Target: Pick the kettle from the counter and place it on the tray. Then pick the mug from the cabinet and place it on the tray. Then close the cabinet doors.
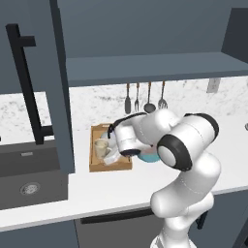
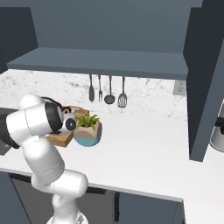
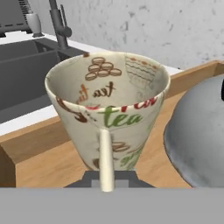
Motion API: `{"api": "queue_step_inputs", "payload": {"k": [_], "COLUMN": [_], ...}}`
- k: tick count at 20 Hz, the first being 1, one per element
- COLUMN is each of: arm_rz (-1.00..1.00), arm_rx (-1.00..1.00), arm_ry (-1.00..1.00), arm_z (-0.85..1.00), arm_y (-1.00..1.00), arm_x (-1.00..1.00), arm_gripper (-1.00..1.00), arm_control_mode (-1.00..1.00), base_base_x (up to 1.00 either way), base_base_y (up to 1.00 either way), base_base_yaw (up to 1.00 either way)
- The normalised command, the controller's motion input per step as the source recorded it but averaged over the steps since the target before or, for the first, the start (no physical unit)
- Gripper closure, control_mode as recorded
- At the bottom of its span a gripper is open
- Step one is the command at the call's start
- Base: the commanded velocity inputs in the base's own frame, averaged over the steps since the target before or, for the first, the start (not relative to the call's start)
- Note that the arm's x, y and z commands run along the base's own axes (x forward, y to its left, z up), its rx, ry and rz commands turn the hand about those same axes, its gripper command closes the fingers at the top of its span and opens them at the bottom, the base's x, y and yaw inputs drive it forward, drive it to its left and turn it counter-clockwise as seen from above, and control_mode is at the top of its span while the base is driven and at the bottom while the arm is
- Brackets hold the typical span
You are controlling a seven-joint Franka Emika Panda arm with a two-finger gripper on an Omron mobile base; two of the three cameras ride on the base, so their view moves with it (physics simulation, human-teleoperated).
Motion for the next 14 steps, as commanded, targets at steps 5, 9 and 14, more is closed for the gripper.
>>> {"api": "queue_step_inputs", "payload": {"k": [5, 9, 14], "arm_rz": [0.0, -0.03, -0.04], "arm_rx": [0.0, 0.0, 0.0], "arm_ry": [0.0, 0.0, -0.01], "arm_z": [-0.18, -0.01, 0.0], "arm_y": [0.1, 0.0, 0.0], "arm_x": [0.01, -0.06, -0.11], "arm_gripper": [-1.0, -1.0, -1.0], "arm_control_mode": [-1.0, -1.0, -1.0], "base_base_x": [0.0, 0.0, 0.0], "base_base_y": [0.0, 0.0, 0.0], "base_base_yaw": [0.0, 0.0, 0.0]}}
